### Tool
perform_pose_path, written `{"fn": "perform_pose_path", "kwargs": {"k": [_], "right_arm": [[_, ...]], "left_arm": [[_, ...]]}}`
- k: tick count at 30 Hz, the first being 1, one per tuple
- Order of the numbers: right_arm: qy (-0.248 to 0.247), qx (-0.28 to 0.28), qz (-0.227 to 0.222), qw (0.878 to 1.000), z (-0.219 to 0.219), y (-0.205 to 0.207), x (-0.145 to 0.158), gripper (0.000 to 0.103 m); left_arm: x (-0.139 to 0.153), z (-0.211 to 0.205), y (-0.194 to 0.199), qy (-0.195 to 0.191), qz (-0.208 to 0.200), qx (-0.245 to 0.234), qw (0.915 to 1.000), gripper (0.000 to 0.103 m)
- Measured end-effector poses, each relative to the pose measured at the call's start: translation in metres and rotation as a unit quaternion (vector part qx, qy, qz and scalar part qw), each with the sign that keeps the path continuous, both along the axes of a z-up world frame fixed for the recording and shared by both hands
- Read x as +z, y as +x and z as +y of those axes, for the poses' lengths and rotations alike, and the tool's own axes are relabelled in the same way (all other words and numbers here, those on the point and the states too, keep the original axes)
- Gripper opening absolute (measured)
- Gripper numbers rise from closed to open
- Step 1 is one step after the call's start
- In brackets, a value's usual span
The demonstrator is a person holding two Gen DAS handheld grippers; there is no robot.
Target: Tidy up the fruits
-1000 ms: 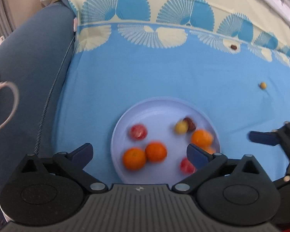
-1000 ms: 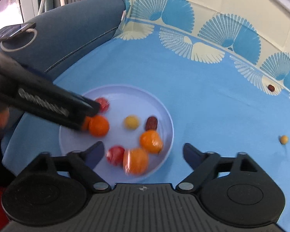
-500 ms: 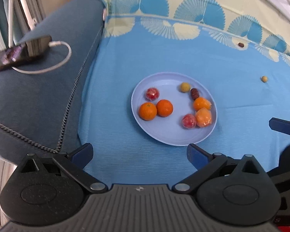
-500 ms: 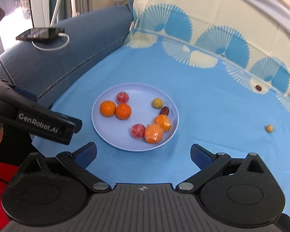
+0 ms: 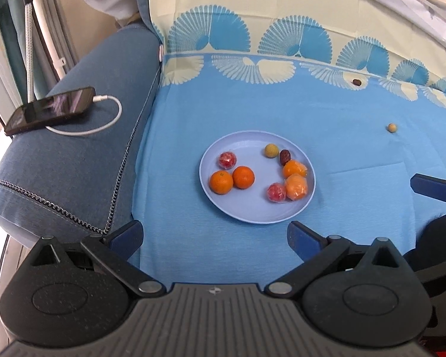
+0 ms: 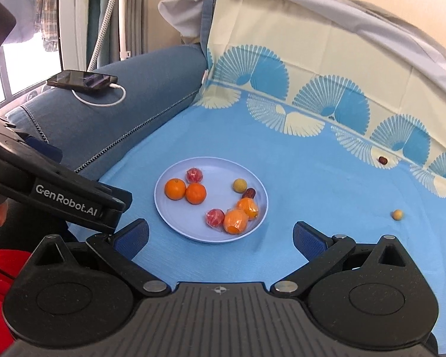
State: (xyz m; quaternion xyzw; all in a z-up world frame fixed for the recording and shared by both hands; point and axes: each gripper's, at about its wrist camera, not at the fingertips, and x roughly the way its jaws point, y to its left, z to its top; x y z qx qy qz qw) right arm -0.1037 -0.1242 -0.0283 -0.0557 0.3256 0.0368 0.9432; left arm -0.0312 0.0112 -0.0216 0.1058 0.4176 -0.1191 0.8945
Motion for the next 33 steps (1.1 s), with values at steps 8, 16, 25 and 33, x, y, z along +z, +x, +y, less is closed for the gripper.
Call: {"fn": "perform_pose_path", "kwargs": {"k": [8, 16, 25, 33], "right_arm": [[-0.005, 0.003, -0.013, 1.0, 0.002, -0.011, 0.006, 0.102], [-0.013, 0.007, -0.018, 1.0, 0.006, -0.015, 0.009, 0.102], [-0.023, 0.017, -0.015, 0.999, 0.011, -0.014, 0.009, 0.102], [-0.024, 0.019, -0.009, 1.0, 0.014, -0.012, 0.008, 0.102]], "left_arm": [[0.008, -0.003, -0.011, 0.0, -0.017, -0.009, 0.9998, 0.103], [0.012, 0.003, -0.014, -0.006, -0.022, -0.002, 0.9997, 0.103], [0.011, 0.007, -0.012, -0.009, -0.021, 0.001, 0.9997, 0.103], [0.01, 0.009, -0.011, -0.009, -0.018, 0.002, 0.9998, 0.103]]}}
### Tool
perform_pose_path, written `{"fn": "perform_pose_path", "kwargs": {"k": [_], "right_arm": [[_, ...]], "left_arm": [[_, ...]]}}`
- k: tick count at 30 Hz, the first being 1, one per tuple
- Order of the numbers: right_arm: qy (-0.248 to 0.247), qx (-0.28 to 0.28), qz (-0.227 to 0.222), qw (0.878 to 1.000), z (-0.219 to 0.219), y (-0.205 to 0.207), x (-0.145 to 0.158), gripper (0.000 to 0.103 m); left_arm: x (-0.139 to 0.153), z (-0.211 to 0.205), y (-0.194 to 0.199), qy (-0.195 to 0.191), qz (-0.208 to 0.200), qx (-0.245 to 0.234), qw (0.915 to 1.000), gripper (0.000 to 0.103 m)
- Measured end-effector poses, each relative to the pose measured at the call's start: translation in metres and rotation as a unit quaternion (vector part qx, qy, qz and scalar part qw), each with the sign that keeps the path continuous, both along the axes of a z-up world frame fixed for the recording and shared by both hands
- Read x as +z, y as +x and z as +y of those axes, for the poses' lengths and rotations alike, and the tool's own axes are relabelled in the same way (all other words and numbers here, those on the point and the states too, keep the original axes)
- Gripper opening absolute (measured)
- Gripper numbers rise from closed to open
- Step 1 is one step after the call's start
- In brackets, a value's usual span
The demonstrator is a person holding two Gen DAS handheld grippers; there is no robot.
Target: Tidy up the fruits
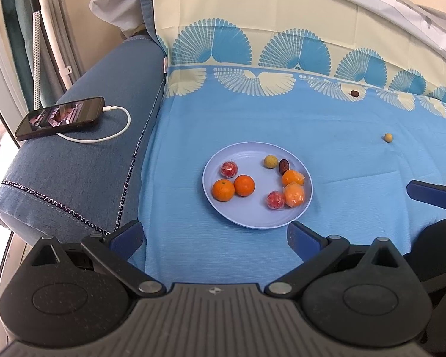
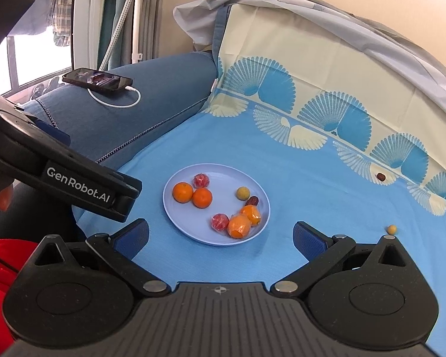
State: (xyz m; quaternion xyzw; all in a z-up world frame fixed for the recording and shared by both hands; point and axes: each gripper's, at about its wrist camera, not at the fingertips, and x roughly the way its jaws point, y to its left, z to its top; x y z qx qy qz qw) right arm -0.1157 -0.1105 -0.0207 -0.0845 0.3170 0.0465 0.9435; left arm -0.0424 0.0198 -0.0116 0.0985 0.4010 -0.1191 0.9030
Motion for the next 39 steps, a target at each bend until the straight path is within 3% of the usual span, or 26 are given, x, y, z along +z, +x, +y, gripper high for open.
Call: {"fn": "perform_pose_path", "kwargs": {"k": [16, 26, 34, 39], "right_arm": [[0.017, -0.004, 0.02, 1.0, -0.004, 0.006, -0.009, 0.102], [0.043, -0.031, 0.043, 0.998, -0.021, 0.022, -0.029, 0.102], [0.089, -0.121, 0.051, 0.987, -0.078, 0.043, -0.052, 0.102], [0.095, -0.235, 0.03, 0.967, -0.151, 0.068, -0.067, 0.102]], "left_arm": [[-0.013, -0.002, 0.008, 0.009, 0.022, -0.002, 0.9997, 0.103], [-0.027, -0.017, 0.019, 0.039, 0.033, -0.014, 0.9986, 0.103], [-0.034, -0.067, 0.054, 0.063, 0.057, -0.054, 0.9949, 0.103], [-0.025, -0.128, 0.098, 0.059, 0.043, -0.087, 0.9935, 0.103]]}}
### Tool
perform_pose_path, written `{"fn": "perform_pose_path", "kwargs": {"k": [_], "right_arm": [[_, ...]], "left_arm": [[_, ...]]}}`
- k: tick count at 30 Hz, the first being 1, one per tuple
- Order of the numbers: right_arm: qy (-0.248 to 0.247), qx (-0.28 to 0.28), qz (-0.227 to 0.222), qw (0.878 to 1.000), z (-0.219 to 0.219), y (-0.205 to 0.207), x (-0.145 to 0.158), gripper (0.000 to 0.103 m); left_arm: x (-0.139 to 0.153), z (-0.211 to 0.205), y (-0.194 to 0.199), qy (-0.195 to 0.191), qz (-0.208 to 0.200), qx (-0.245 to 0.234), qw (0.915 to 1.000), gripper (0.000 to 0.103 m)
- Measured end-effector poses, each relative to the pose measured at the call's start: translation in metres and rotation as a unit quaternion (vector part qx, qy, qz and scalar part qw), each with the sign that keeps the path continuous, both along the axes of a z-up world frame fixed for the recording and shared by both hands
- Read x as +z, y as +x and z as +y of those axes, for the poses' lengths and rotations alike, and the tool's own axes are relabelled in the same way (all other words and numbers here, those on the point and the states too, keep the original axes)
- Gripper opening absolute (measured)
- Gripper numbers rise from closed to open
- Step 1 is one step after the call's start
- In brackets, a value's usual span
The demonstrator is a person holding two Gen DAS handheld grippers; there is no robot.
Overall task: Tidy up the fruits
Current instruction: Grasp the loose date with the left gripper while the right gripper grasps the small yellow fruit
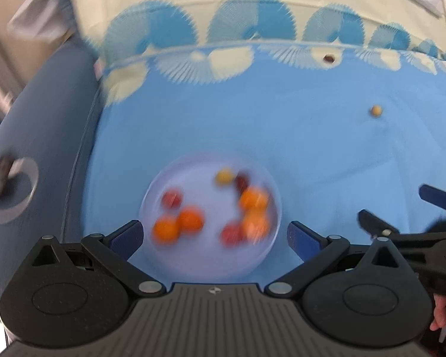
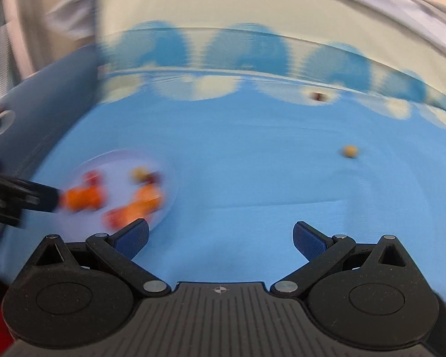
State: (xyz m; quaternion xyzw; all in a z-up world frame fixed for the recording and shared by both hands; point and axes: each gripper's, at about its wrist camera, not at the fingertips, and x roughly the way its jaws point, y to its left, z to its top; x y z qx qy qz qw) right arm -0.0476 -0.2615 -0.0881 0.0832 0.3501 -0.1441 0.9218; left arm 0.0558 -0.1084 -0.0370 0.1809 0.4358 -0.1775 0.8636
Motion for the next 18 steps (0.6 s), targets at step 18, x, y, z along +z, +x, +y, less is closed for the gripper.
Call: {"fn": "perform_pose_path", "kwargs": {"k": [18], "right_arm": [[-0.029, -0.202, 0.015, 0.979, -0.241, 0.168, -0.129, 0.102]], "left_arm": [[-0.104, -0.36, 0.248, -0.007, -0.054, -0.167, 0.9844, 0.103]]}}
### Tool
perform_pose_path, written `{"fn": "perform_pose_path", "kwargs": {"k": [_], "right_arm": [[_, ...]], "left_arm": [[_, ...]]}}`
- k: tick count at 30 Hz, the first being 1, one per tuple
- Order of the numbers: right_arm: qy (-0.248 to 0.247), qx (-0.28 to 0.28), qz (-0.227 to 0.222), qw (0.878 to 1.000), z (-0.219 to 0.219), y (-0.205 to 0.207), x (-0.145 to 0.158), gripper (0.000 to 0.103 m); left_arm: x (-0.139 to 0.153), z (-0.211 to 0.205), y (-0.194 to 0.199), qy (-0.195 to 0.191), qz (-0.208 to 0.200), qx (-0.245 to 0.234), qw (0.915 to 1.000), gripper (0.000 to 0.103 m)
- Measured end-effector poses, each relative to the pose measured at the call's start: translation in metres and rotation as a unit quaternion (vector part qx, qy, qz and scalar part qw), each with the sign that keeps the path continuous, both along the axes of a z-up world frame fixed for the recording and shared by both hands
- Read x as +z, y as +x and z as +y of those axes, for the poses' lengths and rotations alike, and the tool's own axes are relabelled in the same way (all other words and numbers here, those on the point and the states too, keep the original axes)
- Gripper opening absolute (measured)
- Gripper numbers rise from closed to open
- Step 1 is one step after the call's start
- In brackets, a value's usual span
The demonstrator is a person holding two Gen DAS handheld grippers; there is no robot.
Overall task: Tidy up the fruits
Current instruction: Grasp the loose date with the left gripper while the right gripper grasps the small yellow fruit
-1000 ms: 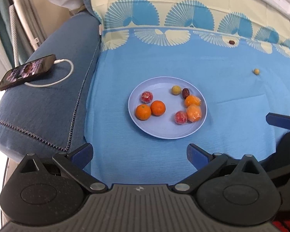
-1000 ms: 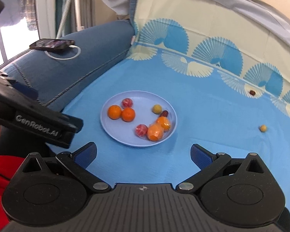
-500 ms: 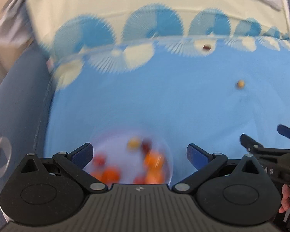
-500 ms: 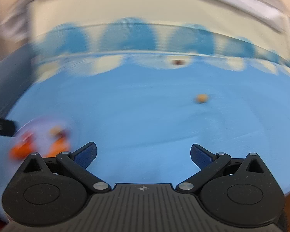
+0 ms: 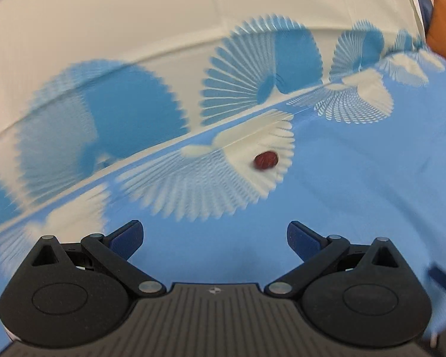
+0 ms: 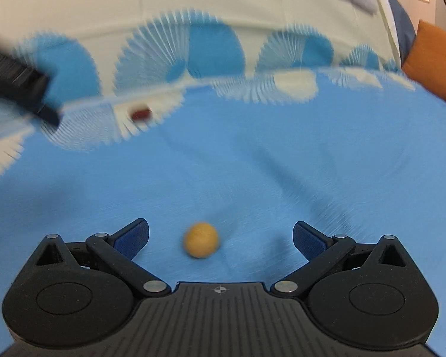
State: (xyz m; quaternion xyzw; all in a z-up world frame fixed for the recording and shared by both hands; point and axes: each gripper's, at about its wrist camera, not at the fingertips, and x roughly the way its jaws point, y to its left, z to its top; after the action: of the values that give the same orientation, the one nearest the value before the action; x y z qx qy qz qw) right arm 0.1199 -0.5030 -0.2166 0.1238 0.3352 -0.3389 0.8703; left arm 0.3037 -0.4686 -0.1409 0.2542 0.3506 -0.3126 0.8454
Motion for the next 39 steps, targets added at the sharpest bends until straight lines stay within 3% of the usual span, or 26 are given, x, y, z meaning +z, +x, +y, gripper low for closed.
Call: {"fn": "perform_pose_path", "kwargs": {"k": [2, 6, 13, 14, 15, 16, 17, 21, 24, 27, 30, 35, 39], "right_arm": [[-0.029, 0.016, 0.0, 0.999, 0.004, 0.004, -0.002, 0.102], [-0.024, 0.015, -0.009, 1.0, -0.002, 0.009, -0.006, 0.102], [-0.031, 0.012, -0.007, 0.999, -0.001, 0.008, -0.006, 0.102], [-0.031, 0.011, -0.006, 0.999, -0.001, 0.008, -0.007, 0.102], [-0.026, 0.011, -0.009, 1.0, 0.001, 0.006, -0.005, 0.091], [-0.025, 0.005, -0.014, 1.0, 0.003, 0.002, -0.002, 0.075], [-0.029, 0.004, -0.019, 0.999, 0.007, -0.003, 0.002, 0.025], [-0.024, -0.002, -0.035, 0.999, 0.009, -0.011, 0.009, 0.026], [-0.055, -0.035, -0.065, 0.996, 0.003, -0.019, 0.018, 0.026], [-0.07, -0.062, -0.08, 0.992, -0.005, -0.025, 0.023, 0.026], [-0.069, -0.074, -0.081, 0.992, -0.008, -0.031, 0.022, 0.026], [-0.086, -0.087, -0.073, 0.99, 0.005, -0.05, 0.029, 0.026], [-0.088, -0.075, -0.083, 0.99, 0.037, -0.078, 0.065, 0.026]], "left_arm": [[-0.02, -0.031, 0.025, 0.018, 0.015, -0.016, 0.9996, 0.103], [-0.044, -0.071, 0.055, 0.025, 0.012, -0.038, 0.9989, 0.103], [-0.057, -0.089, 0.068, 0.023, 0.024, -0.059, 0.9977, 0.103], [-0.057, -0.088, 0.068, 0.018, 0.028, -0.058, 0.9978, 0.098], [-0.055, -0.086, 0.067, 0.012, 0.034, -0.061, 0.9975, 0.09], [-0.052, -0.084, 0.066, -0.004, 0.049, -0.072, 0.9962, 0.054], [-0.048, -0.082, 0.064, -0.017, 0.066, -0.082, 0.9943, 0.032], [-0.033, -0.076, 0.041, -0.023, 0.02, -0.1, 0.9945, 0.033], [-0.023, -0.068, 0.032, -0.034, 0.052, -0.087, 0.9942, 0.033], [-0.008, -0.044, 0.011, -0.033, 0.057, -0.07, 0.9954, 0.033], [0.011, 0.004, -0.018, -0.032, 0.081, -0.04, 0.9954, 0.033], [0.051, 0.121, -0.076, -0.026, 0.098, 0.021, 0.9946, 0.033], [0.085, 0.207, -0.124, -0.009, 0.079, 0.054, 0.9954, 0.033]]}}
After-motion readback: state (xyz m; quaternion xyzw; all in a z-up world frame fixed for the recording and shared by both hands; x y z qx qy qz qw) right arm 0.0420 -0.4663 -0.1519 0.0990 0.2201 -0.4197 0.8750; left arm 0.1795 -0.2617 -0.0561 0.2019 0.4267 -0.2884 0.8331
